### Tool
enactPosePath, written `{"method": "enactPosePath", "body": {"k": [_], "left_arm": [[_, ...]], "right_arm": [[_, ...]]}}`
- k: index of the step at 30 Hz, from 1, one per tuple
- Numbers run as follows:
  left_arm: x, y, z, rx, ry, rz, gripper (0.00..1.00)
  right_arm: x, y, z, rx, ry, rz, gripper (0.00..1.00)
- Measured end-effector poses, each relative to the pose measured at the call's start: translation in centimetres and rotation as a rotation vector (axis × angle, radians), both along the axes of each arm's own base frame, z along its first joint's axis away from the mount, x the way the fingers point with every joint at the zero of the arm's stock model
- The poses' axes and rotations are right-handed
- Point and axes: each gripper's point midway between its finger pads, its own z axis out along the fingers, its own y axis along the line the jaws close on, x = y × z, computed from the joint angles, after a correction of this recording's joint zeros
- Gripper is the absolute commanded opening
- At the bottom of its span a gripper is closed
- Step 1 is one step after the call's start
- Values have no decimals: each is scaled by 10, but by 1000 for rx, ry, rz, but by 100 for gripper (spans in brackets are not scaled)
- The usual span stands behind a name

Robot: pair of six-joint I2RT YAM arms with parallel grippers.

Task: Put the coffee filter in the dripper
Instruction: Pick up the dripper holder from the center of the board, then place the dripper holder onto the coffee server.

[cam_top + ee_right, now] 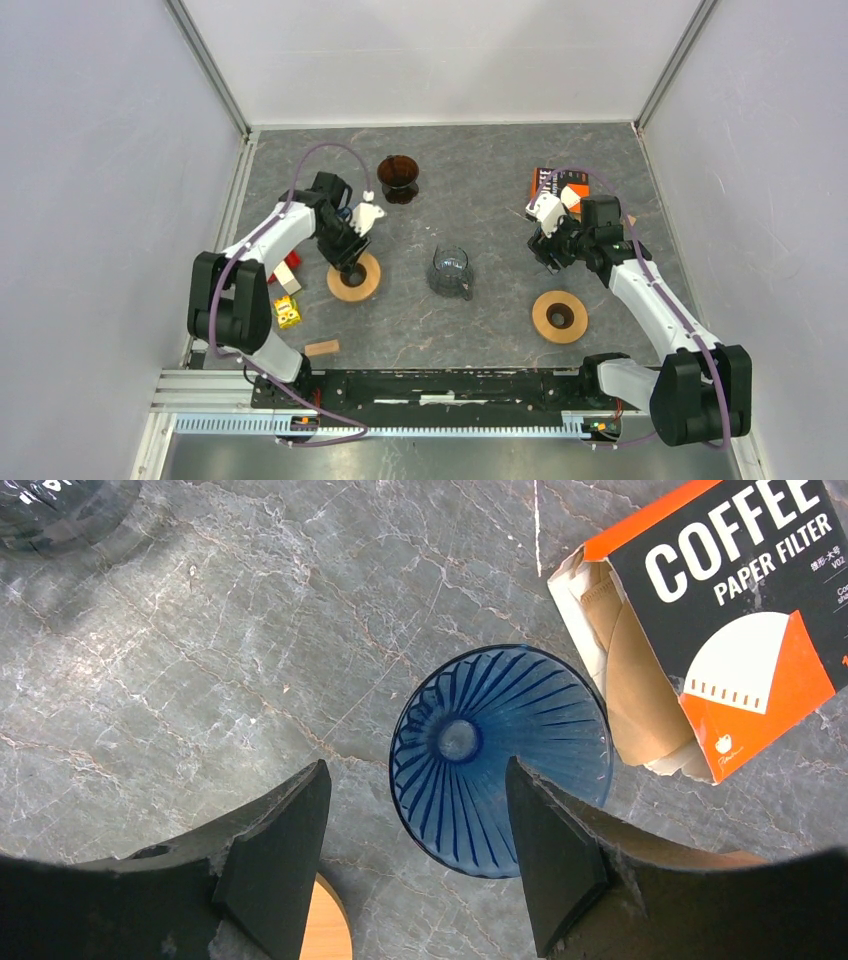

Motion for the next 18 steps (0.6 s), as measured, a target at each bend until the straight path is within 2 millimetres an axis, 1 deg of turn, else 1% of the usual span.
{"method": "enactPosePath", "body": {"k": [3, 5, 6, 7, 8, 10, 11, 14, 18], "left_arm": [[20, -24, 30, -42, -84, -34, 26], [35, -46, 54, -69, -138, -67, 26], [42, -54, 64, -83, -155, -69, 26], [46, -72, 74, -103, -165, -97, 26], [53, -86, 84, -121, -176, -113, 26], [67, -116, 99, -162, -188, -139, 26], [71, -127, 103, -175, -188, -146, 26], [76, -161, 109, -201, -152, -168, 26], [74, -191, 109, -206, -108, -192, 27]], "right_arm": [[0, 0, -1, -1, 5, 0, 71], [0, 0, -1, -1, 4, -1, 71], [0, 0, -1, -1, 4, -1, 71], [0, 0, -1, -1, 4, -1, 71], [0, 0, -1, -1, 4, -1, 71], [0, 0, -1, -1, 2, -2, 71], [0, 0, 0, -1, 0, -2, 71], [0, -1, 3, 1, -13, -2, 71], [1, -3, 7, 3, -26, -9, 70]]}}
